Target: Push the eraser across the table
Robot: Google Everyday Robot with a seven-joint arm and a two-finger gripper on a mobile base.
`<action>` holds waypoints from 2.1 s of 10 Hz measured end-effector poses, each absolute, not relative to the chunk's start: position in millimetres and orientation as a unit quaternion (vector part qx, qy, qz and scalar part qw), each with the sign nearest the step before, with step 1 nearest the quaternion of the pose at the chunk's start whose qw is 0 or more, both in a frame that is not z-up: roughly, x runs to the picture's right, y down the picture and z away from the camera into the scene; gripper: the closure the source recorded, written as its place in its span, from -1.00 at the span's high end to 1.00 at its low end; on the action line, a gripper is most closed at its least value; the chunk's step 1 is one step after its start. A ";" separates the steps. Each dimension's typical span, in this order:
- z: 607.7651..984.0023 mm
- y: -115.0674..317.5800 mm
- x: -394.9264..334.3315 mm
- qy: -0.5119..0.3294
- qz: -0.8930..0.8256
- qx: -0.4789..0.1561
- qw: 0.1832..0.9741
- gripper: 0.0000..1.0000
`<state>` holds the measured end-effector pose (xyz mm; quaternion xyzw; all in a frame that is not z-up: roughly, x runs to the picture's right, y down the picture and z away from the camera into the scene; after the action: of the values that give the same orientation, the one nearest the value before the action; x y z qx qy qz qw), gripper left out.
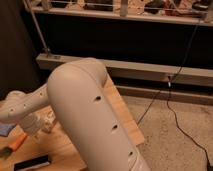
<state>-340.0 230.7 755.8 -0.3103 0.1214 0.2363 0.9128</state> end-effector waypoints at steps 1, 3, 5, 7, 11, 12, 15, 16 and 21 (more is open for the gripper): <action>757.0 237.3 -342.9 0.117 0.225 -0.314 0.915 0.30; 759.7 251.7 -349.0 0.111 0.199 -0.321 0.919 0.30; 759.6 264.8 -352.7 0.110 0.182 -0.335 0.918 0.30; 754.8 279.5 -354.7 0.112 0.159 -0.355 0.914 0.30; 718.7 322.0 -354.7 0.105 0.080 -0.444 0.886 0.30; 705.8 334.0 -353.2 0.100 0.051 -0.472 0.874 0.30; 666.1 377.5 -334.4 0.096 -0.067 -0.578 0.808 0.30; 659.0 386.4 -328.0 0.097 -0.100 -0.604 0.785 0.30; 642.6 369.1 -349.0 0.063 -0.137 -0.715 0.683 0.30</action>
<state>-349.0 369.1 642.6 -0.7147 0.0629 -0.1365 0.6831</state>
